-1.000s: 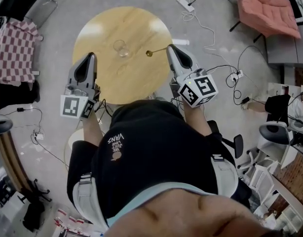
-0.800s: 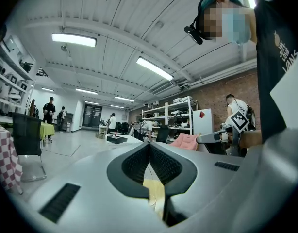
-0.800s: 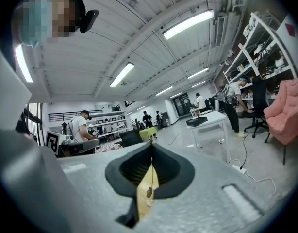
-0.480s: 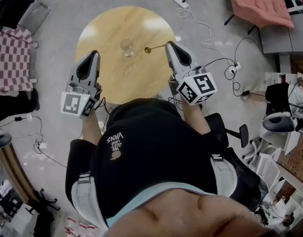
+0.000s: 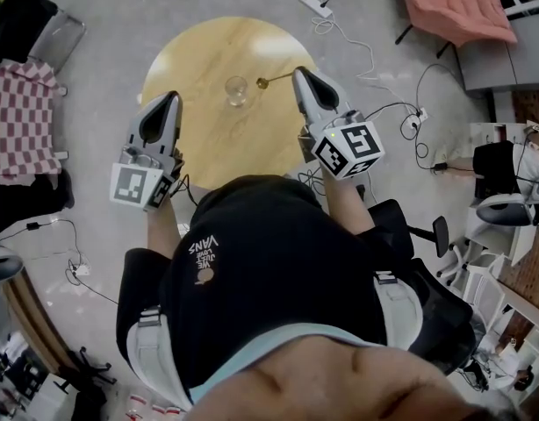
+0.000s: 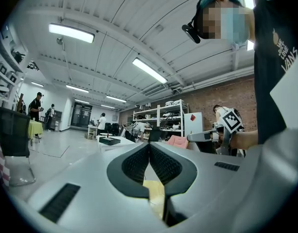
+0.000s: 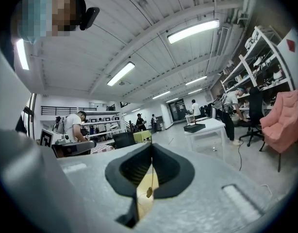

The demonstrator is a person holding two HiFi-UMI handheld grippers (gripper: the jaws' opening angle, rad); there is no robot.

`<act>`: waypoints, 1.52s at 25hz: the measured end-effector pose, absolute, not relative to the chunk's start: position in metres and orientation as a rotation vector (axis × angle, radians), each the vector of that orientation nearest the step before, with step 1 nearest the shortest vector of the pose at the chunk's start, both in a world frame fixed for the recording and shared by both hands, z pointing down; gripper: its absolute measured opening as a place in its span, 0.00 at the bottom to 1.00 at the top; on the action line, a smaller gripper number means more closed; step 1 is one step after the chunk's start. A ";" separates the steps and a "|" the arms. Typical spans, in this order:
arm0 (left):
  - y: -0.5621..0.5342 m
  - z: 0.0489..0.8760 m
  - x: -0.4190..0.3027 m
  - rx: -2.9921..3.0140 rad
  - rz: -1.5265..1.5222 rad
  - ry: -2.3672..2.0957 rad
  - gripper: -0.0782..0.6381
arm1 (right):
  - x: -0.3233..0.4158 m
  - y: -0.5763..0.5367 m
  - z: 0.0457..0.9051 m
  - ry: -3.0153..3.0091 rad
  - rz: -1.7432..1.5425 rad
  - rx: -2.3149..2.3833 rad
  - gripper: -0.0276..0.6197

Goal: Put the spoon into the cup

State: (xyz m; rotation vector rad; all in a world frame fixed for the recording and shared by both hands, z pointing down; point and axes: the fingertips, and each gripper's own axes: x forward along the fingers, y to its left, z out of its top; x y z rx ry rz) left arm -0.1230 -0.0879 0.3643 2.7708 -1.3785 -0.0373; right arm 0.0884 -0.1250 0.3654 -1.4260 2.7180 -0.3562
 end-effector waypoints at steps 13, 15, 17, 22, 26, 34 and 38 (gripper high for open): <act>-0.103 0.374 -0.159 2.741 -0.065 -1.385 0.11 | 0.044 -0.156 0.376 2.755 -0.371 -1.416 0.04; -0.103 0.372 -0.158 2.740 -0.079 -1.371 0.11 | 0.041 -0.159 0.379 2.756 -0.375 -1.416 0.04; -0.104 0.371 -0.155 2.725 -0.069 -1.363 0.11 | 0.040 -0.161 0.382 2.757 -0.380 -1.417 0.04; -0.104 0.371 -0.154 2.706 -0.056 -1.361 0.11 | 0.037 -0.163 0.387 2.769 -0.393 -1.418 0.04; -0.105 0.371 -0.155 2.705 -0.063 -1.361 0.11 | 0.034 -0.165 0.392 2.779 -0.403 -1.420 0.04; -0.105 0.376 -0.157 2.700 -0.059 -1.367 0.11 | 0.029 -0.166 0.414 2.796 -0.436 -1.429 0.04; -0.105 0.379 -0.159 2.697 -0.059 -1.371 0.11 | 0.028 -0.168 0.424 2.798 -0.462 -1.434 0.04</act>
